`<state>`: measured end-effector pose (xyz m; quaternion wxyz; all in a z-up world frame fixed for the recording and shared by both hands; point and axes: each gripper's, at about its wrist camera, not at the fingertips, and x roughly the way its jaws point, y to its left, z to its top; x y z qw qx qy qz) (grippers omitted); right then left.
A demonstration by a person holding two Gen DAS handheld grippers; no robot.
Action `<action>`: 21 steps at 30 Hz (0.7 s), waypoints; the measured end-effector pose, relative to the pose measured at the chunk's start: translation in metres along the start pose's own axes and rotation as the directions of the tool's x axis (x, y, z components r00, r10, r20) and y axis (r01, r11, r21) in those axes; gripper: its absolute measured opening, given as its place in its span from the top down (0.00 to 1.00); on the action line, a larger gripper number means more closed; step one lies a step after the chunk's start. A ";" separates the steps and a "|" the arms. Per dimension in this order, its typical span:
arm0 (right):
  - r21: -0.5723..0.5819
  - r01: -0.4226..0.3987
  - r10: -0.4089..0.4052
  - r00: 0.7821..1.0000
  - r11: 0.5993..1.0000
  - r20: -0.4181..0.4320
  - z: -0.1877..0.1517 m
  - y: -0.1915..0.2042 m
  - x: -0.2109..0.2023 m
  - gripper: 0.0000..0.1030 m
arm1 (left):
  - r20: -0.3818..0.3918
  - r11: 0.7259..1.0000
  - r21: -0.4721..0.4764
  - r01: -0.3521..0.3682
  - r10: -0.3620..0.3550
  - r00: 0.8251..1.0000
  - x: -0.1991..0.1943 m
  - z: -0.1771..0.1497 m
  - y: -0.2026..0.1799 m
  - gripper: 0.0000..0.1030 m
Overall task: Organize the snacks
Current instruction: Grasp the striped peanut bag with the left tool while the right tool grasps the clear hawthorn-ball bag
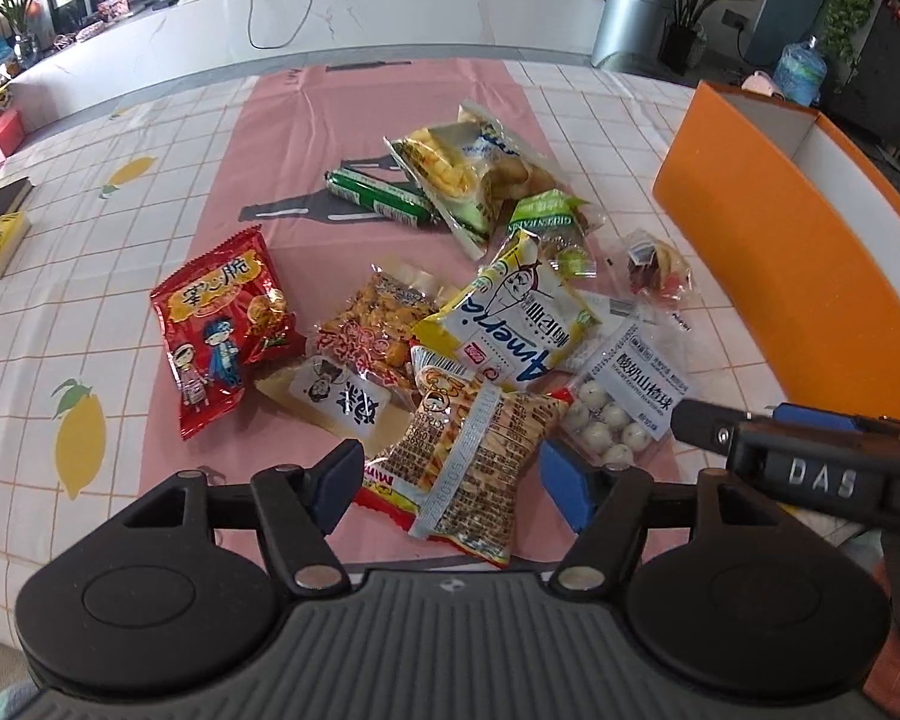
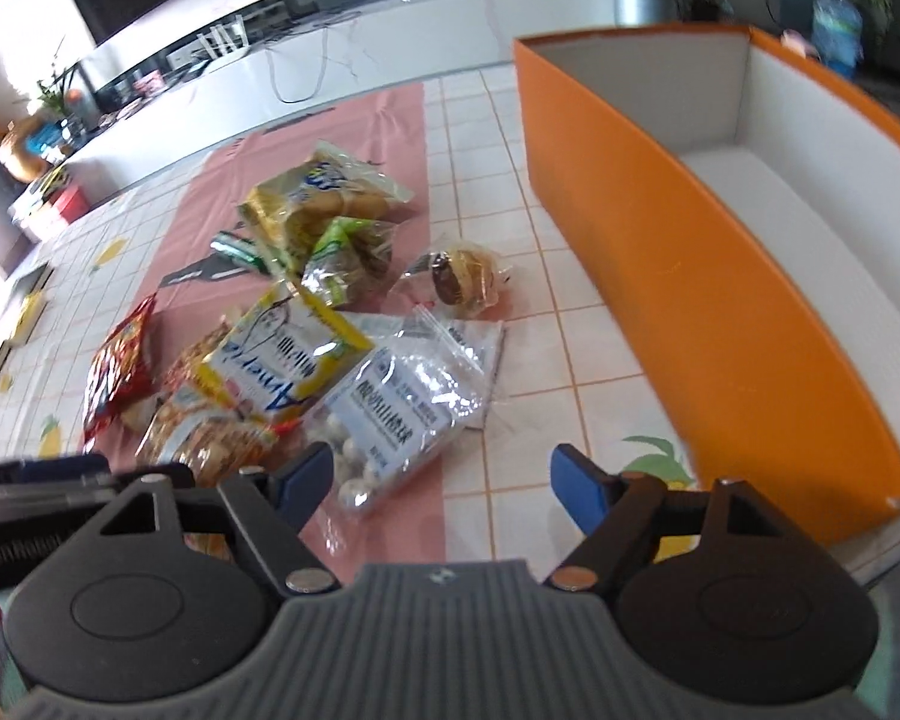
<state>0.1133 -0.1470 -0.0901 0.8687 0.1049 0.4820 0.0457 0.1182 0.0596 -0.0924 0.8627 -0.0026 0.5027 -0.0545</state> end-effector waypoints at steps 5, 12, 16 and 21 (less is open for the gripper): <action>0.080 -0.024 0.028 0.998 0.997 -0.055 0.009 -0.002 0.022 0.23 | -0.010 0.999 0.032 0.020 -0.019 1.000 0.012 0.005 0.001 0.23; 0.147 -0.045 0.058 0.995 0.988 -0.083 0.017 0.006 0.043 0.23 | -0.026 0.996 0.054 0.072 -0.070 0.997 0.024 0.003 0.002 0.23; 0.136 -0.024 0.034 0.997 0.990 -0.072 0.021 0.015 0.050 0.23 | -0.022 0.995 0.058 0.076 -0.075 0.997 0.027 0.001 0.002 0.23; 0.130 0.042 -0.032 0.997 0.991 -0.075 0.022 0.029 0.061 0.22 | -0.014 0.995 0.068 0.078 -0.077 0.997 0.031 0.000 -0.001 0.23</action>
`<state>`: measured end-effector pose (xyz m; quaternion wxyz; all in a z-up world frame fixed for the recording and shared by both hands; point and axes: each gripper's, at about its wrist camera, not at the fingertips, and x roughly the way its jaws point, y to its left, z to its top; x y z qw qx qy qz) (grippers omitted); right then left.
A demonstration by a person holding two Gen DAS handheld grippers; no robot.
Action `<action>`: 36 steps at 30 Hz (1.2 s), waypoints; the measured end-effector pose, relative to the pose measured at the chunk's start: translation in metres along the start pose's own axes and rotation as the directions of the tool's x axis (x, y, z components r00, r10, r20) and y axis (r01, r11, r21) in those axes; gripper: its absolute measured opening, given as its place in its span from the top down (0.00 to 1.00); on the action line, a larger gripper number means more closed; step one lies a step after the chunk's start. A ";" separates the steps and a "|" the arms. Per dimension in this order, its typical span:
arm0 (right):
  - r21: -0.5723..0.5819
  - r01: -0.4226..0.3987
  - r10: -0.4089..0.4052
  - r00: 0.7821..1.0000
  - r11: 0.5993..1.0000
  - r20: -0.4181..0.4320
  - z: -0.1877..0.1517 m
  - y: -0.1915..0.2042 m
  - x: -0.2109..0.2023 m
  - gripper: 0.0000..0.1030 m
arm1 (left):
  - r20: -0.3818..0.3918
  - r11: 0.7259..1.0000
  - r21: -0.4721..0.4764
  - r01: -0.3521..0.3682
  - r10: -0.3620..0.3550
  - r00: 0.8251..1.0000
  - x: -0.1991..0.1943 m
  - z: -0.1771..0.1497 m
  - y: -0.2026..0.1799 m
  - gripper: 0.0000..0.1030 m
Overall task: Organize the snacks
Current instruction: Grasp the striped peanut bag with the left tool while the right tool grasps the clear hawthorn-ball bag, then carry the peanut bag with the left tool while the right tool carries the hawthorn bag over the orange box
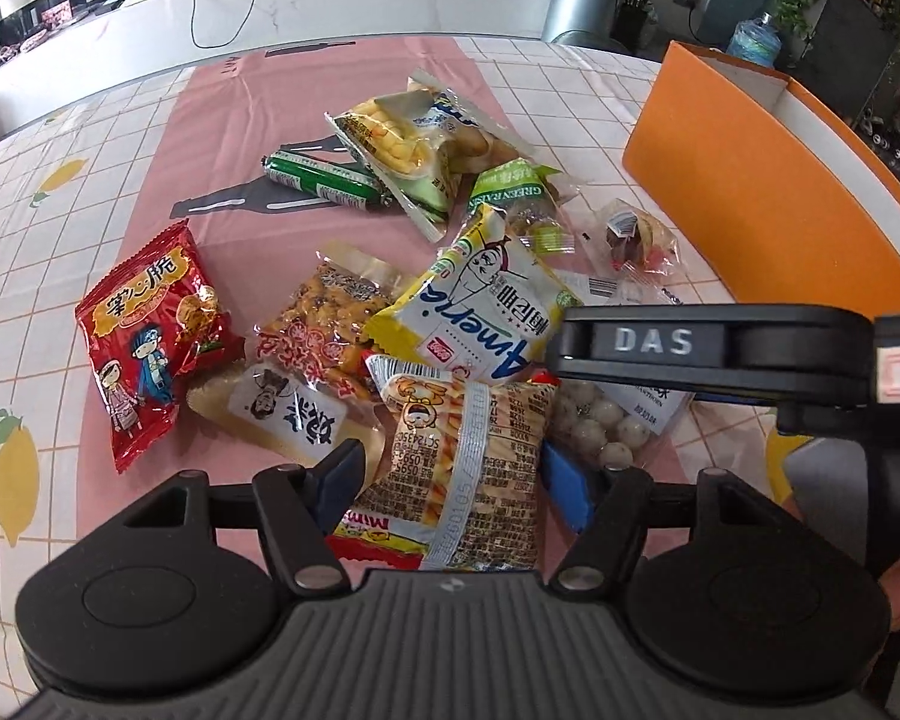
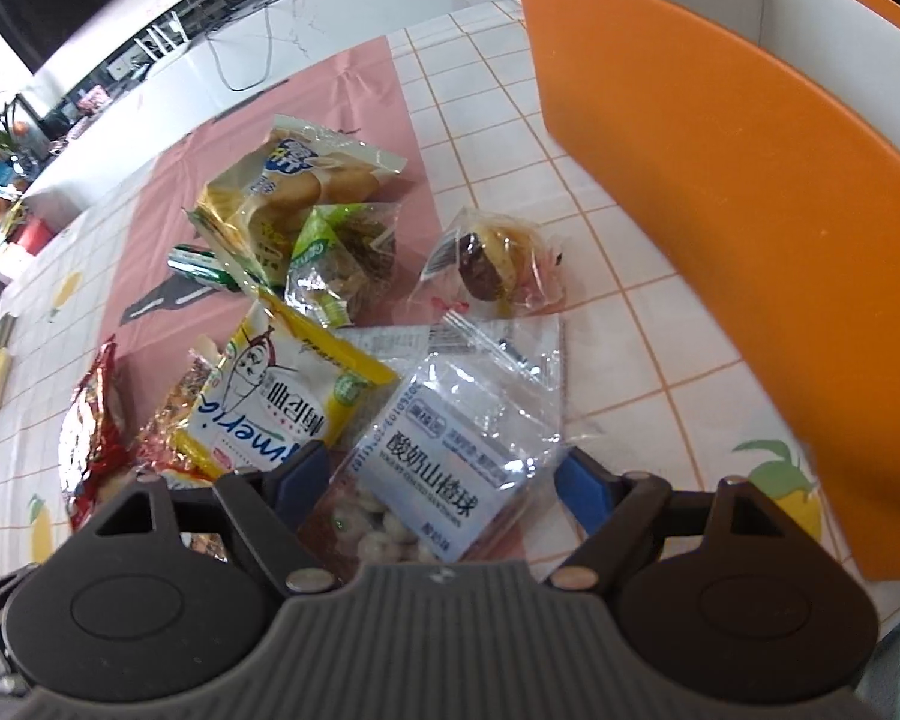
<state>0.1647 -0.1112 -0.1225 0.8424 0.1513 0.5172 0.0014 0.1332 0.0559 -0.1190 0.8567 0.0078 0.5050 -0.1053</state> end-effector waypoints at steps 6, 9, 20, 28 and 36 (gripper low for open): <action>-0.063 0.071 -0.070 0.997 0.995 0.025 -0.003 0.014 0.004 0.23 | -0.018 1.000 -0.012 0.017 -0.018 1.000 0.004 0.000 0.003 0.26; -0.074 0.070 -0.068 0.997 0.995 0.024 -0.004 0.010 0.002 0.28 | -0.020 0.999 -0.030 0.036 -0.037 0.999 0.004 -0.001 0.006 0.33; -0.142 0.015 -0.007 0.998 0.990 0.059 -0.006 -0.011 -0.032 0.74 | -0.018 0.993 -0.104 0.050 -0.052 0.999 -0.011 -0.004 0.006 0.48; -0.197 -0.047 0.067 0.993 0.979 0.094 -0.015 -0.017 -0.062 0.84 | 0.036 0.989 -0.146 0.034 -0.029 0.999 -0.042 -0.007 -0.004 0.49; -0.215 -0.089 0.122 0.982 0.972 0.145 -0.023 -0.033 -0.104 0.88 | 0.081 0.988 -0.144 0.058 -0.047 0.996 -0.074 -0.008 -0.025 0.49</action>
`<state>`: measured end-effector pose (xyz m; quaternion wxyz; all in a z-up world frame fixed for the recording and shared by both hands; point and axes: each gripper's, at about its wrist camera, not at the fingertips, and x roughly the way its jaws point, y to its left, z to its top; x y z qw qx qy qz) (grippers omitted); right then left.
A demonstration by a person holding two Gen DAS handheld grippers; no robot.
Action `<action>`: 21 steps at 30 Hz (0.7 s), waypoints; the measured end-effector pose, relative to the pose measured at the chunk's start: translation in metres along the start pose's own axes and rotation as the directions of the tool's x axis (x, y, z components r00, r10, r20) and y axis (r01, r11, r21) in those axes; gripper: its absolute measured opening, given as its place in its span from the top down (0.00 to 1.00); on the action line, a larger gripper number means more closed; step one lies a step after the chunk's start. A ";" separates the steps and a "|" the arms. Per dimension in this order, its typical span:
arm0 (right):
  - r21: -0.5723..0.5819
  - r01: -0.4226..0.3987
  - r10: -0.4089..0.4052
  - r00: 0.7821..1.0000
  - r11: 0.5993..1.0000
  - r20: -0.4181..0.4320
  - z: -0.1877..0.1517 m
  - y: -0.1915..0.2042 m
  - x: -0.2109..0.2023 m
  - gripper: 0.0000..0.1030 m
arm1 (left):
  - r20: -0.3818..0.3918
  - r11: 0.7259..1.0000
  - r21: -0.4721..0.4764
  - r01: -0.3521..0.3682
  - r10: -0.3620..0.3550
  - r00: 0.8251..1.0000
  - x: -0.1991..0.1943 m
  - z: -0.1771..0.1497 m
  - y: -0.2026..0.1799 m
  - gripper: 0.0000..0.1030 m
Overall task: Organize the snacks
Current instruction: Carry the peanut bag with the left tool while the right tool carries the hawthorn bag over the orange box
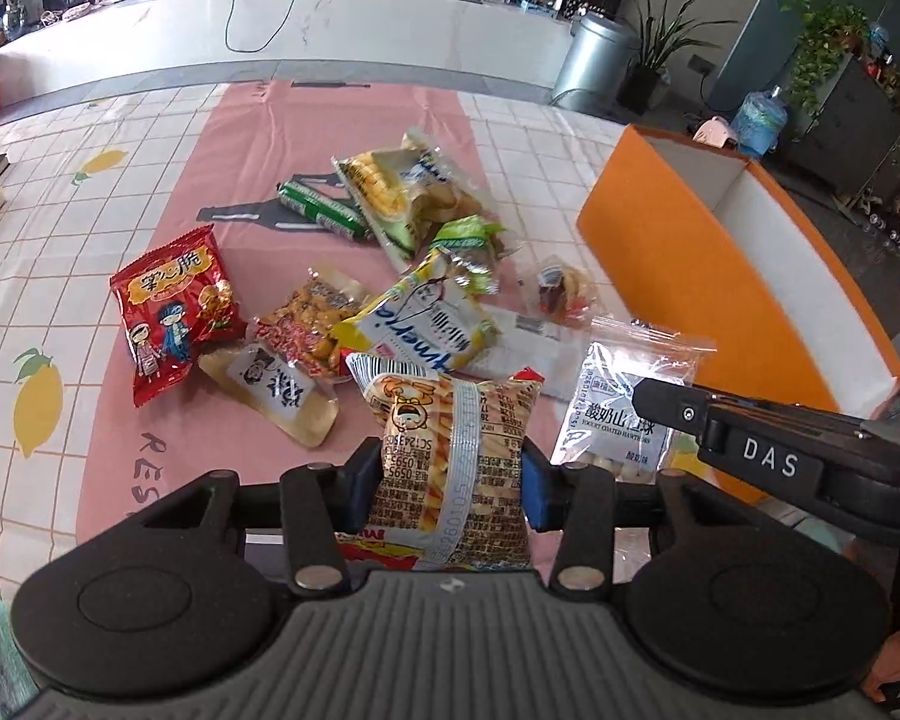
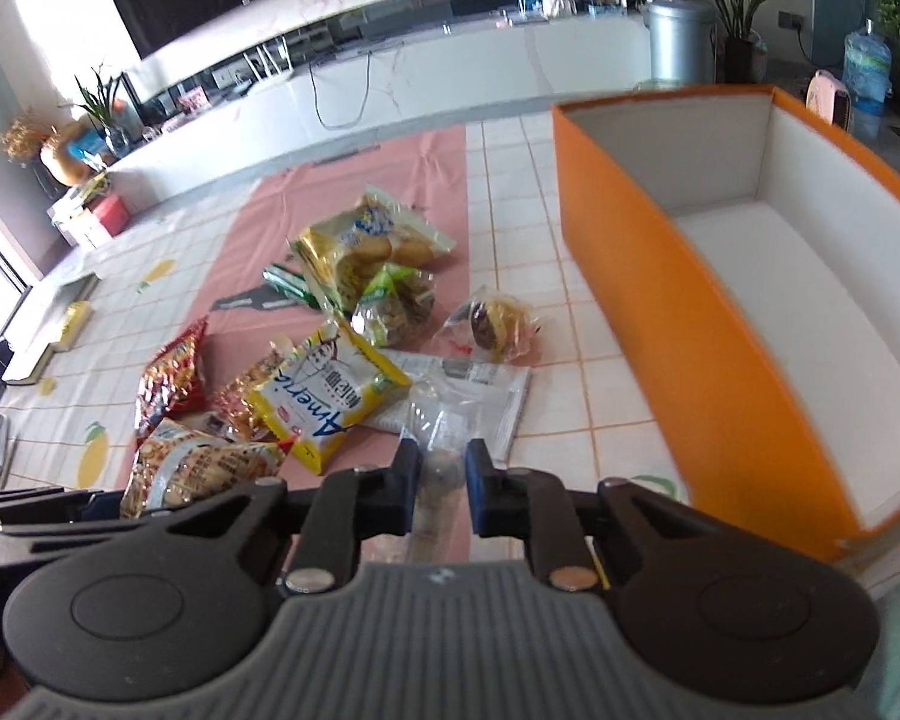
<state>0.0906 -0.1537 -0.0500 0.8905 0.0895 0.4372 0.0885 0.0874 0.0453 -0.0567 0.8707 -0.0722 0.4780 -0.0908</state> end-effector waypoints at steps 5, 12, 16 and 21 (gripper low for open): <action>-0.007 -0.028 0.028 0.998 1.000 0.053 0.003 -0.012 -0.034 0.88 | 0.040 1.000 0.028 0.015 -0.016 0.999 -0.021 0.004 -0.021 0.50; -0.073 -0.066 0.076 0.986 0.995 0.148 0.025 -0.033 -0.088 0.88 | 0.101 0.995 0.087 0.041 -0.049 0.994 -0.049 0.023 -0.061 0.50; -0.111 -0.051 0.072 0.978 0.993 0.198 0.045 -0.049 -0.119 0.88 | 0.132 0.989 0.127 0.078 -0.095 0.987 -0.059 0.042 -0.090 0.50; -0.130 0.003 0.026 0.976 0.992 0.217 0.071 -0.085 -0.144 0.88 | 0.137 0.974 0.188 0.124 -0.151 0.979 -0.052 0.066 -0.132 0.50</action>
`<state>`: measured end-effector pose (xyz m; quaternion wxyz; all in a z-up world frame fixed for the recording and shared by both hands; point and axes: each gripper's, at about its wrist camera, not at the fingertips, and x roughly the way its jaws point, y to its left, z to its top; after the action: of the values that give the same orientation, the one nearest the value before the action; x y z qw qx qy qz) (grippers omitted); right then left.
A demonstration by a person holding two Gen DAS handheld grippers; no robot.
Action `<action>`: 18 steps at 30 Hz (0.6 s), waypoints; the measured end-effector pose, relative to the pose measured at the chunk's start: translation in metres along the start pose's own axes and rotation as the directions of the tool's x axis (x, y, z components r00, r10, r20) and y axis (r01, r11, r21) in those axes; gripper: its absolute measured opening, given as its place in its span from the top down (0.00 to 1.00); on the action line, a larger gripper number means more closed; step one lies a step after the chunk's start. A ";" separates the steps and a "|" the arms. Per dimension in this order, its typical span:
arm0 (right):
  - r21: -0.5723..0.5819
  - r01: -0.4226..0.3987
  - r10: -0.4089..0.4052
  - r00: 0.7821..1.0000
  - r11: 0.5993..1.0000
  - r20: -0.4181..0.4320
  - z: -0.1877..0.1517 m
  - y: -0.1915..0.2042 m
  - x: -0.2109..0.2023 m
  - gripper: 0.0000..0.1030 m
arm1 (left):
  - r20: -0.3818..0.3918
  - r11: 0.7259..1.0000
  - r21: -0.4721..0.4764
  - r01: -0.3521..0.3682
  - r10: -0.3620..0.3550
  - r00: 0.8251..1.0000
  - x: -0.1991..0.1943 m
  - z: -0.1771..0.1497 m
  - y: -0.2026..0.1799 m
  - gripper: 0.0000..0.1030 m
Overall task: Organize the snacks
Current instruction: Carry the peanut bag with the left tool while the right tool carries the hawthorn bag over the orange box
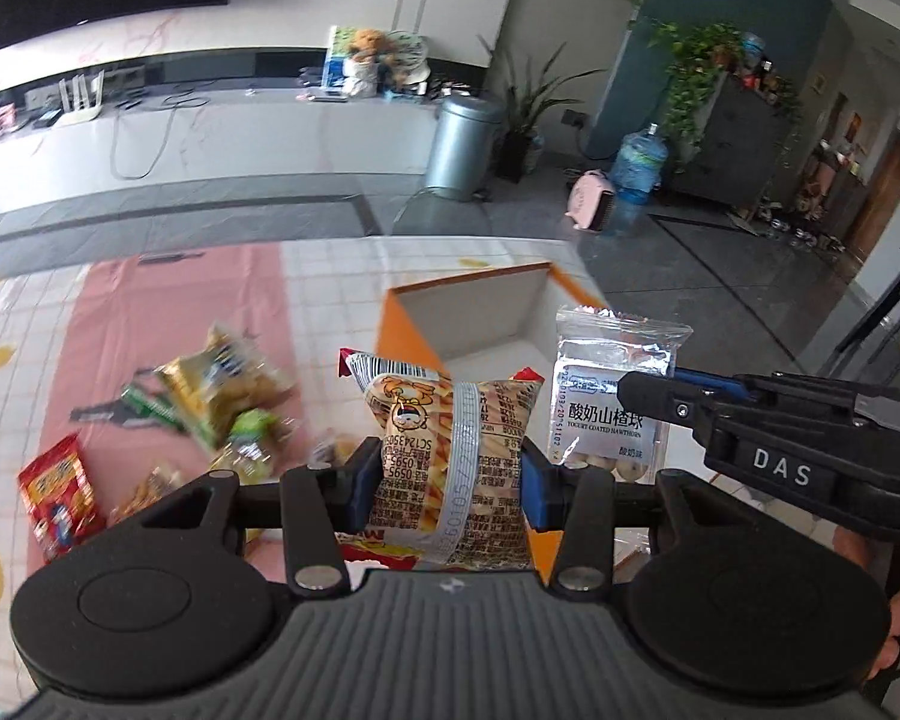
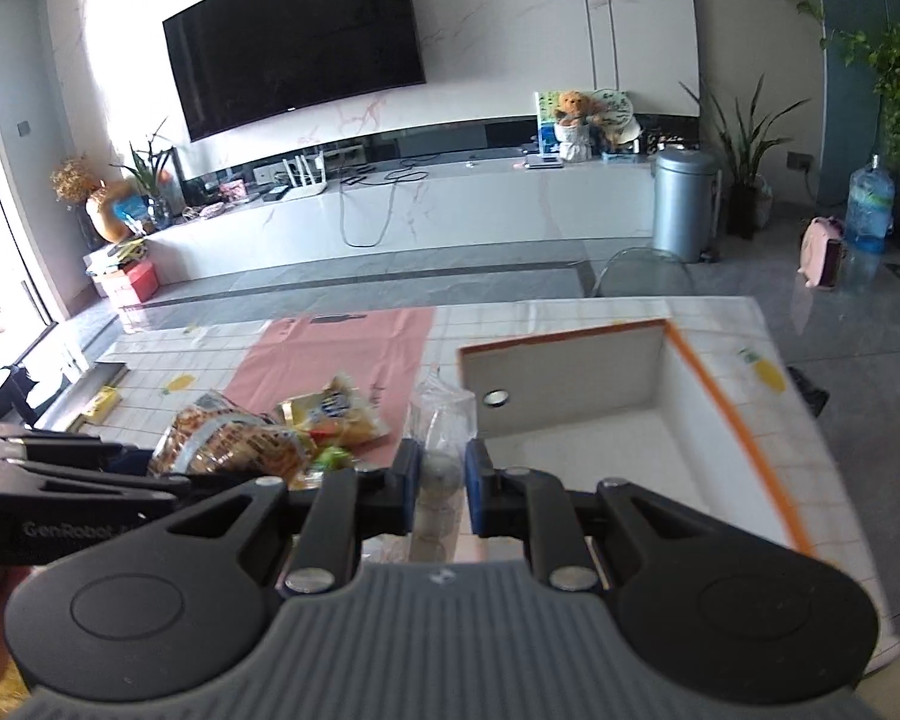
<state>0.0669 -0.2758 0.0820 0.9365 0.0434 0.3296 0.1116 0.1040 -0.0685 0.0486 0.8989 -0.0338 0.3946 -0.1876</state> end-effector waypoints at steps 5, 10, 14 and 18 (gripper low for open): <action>-0.020 0.042 -0.043 0.998 0.999 -0.049 0.013 -0.048 0.000 0.88 | -0.055 0.996 0.026 0.088 -0.087 0.995 0.038 0.018 -0.030 0.50; 0.001 0.041 -0.041 0.991 0.999 -0.124 0.018 -0.093 0.017 0.88 | -0.130 0.990 0.074 0.118 -0.108 0.986 0.082 0.027 -0.058 0.50; -0.015 0.029 -0.031 0.980 0.999 -0.195 0.015 -0.118 0.039 0.88 | -0.210 0.986 0.094 0.139 -0.117 0.971 0.117 0.027 -0.070 0.50; -0.006 -0.006 0.004 0.958 1.000 -0.286 0.005 -0.135 0.068 0.88 | -0.285 0.980 0.147 0.134 -0.088 0.955 0.142 0.020 -0.082 0.50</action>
<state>0.1460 -0.3903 0.0232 0.8790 0.0245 0.4609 0.1200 0.1804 -0.1983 -0.0197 0.8226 0.0449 0.4969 -0.2728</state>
